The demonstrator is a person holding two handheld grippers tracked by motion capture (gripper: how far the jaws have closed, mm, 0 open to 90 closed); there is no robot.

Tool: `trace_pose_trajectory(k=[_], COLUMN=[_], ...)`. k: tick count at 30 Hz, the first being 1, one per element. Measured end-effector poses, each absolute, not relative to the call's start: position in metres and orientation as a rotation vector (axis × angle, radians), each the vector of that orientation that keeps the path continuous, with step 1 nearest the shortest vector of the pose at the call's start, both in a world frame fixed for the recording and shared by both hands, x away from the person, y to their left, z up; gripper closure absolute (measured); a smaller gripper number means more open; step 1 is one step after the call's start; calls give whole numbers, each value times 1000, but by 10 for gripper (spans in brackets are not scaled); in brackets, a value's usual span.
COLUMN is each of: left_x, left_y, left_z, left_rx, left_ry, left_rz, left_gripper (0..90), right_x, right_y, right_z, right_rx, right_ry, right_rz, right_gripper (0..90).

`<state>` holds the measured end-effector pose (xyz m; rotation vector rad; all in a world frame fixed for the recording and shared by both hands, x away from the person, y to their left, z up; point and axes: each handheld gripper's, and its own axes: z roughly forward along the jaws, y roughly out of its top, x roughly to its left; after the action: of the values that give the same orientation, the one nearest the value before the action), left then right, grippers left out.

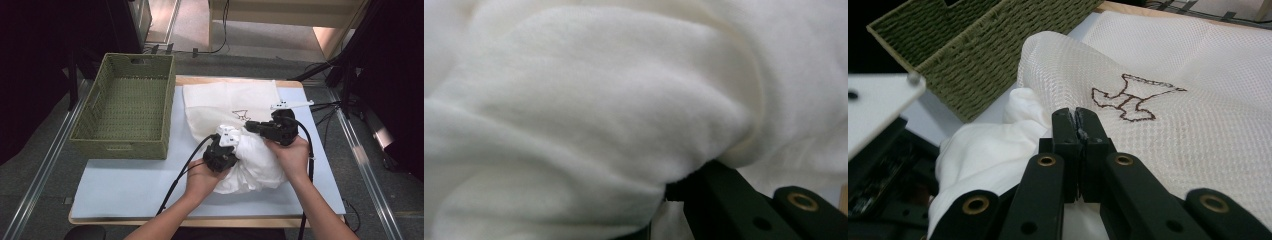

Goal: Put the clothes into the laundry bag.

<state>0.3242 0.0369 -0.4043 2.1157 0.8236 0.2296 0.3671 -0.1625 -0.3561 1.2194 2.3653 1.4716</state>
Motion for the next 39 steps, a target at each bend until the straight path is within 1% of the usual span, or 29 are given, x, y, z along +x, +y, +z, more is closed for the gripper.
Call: trace_pose_trajectory(k=[6,8,11,15,20,22,24,27,29,31,33,36,38,39], left_x=[344,350,360,367,381,386,386,380,378,380,387,395,400,405], left_y=[30,27,24,20,24,28,29,27,23,22,22,20,22,25], left_z=[-387,-390,-398,-409,-415,-414,-409,-398,-394,-395,-401,-411,-413,-415], left_rx=[2129,2145,2155,2175,2154,2116,2101,2082,2105,2123,2130,2128,2095,2068], left_ry=[808,811,846,854,912,952,970,948,919,916,935,975,1008,1037], left_rz=[250,243,196,251,221,175,164,202,224,236,214,236,206,163], left_gripper=[900,900,900,900,900,900,900,900,900,900,900,900,900,900], right_x=[365,365,366,366,364,363,362,362,363,363,362,361,361,361], right_y=[-164,-164,-164,-166,-166,-167,-167,-167,-168,-168,-168,-167,-166,-165], right_z=[-351,-351,-353,-352,-349,-347,-346,-347,-348,-347,-347,-346,-346,-346], right_rx=[1210,1209,1210,1217,1207,1197,1182,1191,1198,1201,1197,1192,1185,1184], right_ry=[2356,2361,2369,2367,2365,2360,2357,2362,2353,2351,2352,2364,2370,2373], right_rz=[1489,1481,1483,1496,1512,1519,1521,1531,1543,1544,1542,1542,1547,1545], right_gripper=[900,900,900,900,900,900,900,900,900,900,900,900,900,900])
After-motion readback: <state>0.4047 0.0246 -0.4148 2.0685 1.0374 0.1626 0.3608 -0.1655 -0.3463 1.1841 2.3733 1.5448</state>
